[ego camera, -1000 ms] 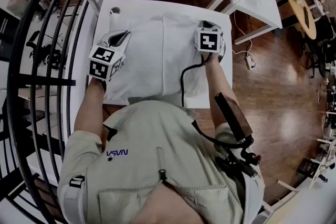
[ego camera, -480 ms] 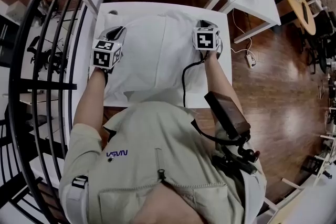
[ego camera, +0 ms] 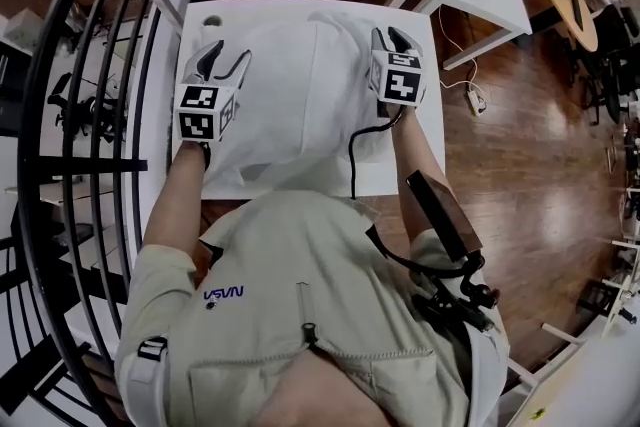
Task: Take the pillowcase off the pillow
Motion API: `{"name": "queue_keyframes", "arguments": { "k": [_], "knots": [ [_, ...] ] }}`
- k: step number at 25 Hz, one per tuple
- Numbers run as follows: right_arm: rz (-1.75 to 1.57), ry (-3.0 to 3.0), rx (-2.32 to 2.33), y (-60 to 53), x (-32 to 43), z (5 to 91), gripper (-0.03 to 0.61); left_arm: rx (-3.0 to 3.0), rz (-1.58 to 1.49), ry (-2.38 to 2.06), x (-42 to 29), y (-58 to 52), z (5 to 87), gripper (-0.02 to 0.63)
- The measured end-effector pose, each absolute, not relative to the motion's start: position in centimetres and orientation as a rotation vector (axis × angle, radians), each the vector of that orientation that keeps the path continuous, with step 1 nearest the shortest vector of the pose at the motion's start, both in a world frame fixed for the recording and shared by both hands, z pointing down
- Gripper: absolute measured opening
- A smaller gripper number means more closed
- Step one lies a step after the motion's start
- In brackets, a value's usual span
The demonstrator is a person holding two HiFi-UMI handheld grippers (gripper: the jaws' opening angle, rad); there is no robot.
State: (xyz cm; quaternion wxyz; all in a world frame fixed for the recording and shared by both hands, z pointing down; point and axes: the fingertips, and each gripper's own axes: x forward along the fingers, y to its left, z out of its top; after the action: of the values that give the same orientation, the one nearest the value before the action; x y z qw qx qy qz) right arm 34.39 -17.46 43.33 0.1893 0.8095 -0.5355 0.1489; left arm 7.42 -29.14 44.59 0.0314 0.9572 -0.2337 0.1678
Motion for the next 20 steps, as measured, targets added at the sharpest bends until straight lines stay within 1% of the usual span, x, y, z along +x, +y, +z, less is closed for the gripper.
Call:
{"name": "queue_keyframes", "arguments": {
  "k": [5, 11, 20],
  "knots": [
    [0.424, -1.536, 2.33, -15.4, 30.2, 42.5, 0.107, 2.968, 0.422, -0.579, 7.9, -24.8, 43.2, 0.261],
    [0.49, -1.508, 2.394, -10.2, 25.2, 43.2, 0.107, 2.975, 0.443, -0.412, 6.6, -19.0, 44.7, 0.27],
    [0.59, -1.631, 2.307, -4.5, 19.5, 46.9, 0.107, 2.965, 0.517, -0.453, 5.8, -12.8, 46.4, 0.27]
  ]
}}
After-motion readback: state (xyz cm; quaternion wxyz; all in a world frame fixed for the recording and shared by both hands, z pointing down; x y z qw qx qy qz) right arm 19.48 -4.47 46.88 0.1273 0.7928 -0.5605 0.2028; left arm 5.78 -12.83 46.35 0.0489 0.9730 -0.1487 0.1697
